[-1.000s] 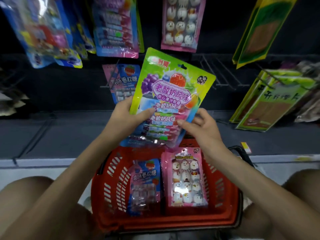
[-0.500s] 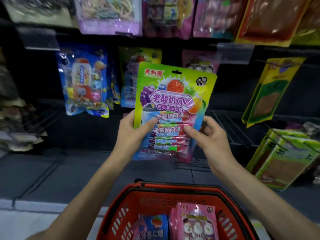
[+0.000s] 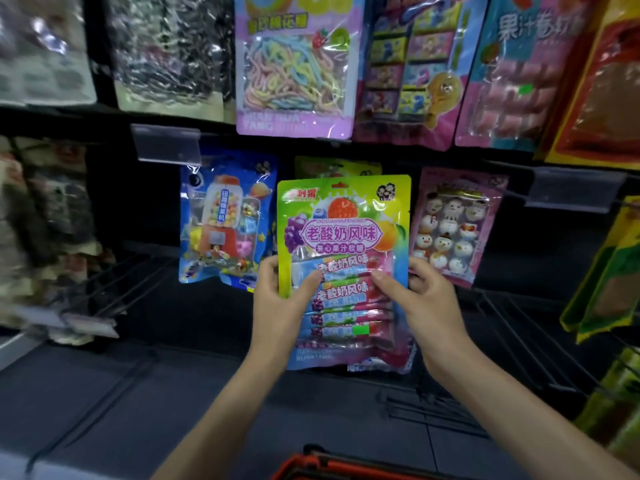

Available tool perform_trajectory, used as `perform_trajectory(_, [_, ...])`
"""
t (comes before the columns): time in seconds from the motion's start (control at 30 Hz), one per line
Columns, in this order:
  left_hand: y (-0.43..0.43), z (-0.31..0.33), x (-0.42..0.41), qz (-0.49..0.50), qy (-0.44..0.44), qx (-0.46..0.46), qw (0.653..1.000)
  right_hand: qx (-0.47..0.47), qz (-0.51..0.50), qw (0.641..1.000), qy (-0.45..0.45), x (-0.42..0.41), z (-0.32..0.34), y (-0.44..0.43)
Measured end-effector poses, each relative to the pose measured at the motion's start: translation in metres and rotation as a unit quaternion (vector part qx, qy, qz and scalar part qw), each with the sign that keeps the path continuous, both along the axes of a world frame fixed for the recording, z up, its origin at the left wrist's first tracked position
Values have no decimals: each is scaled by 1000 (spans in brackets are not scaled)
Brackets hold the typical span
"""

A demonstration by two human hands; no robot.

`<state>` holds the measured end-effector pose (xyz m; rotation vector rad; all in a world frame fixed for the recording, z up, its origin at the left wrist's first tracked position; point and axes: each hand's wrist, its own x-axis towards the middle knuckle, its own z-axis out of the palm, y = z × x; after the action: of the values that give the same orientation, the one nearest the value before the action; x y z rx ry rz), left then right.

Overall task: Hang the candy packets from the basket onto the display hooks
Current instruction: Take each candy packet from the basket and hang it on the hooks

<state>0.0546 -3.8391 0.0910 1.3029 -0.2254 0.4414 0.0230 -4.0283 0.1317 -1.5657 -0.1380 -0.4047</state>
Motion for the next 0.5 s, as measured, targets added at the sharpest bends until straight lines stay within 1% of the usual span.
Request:
perform_trajectory(0.27, [15,-8,3,48,-35,13,998,3,21,999,-28,4,-2,19])
perform_trajectory(0.5, [16,-2,0,51,-60,26,997,33,14,998,-49,3,-6,23])
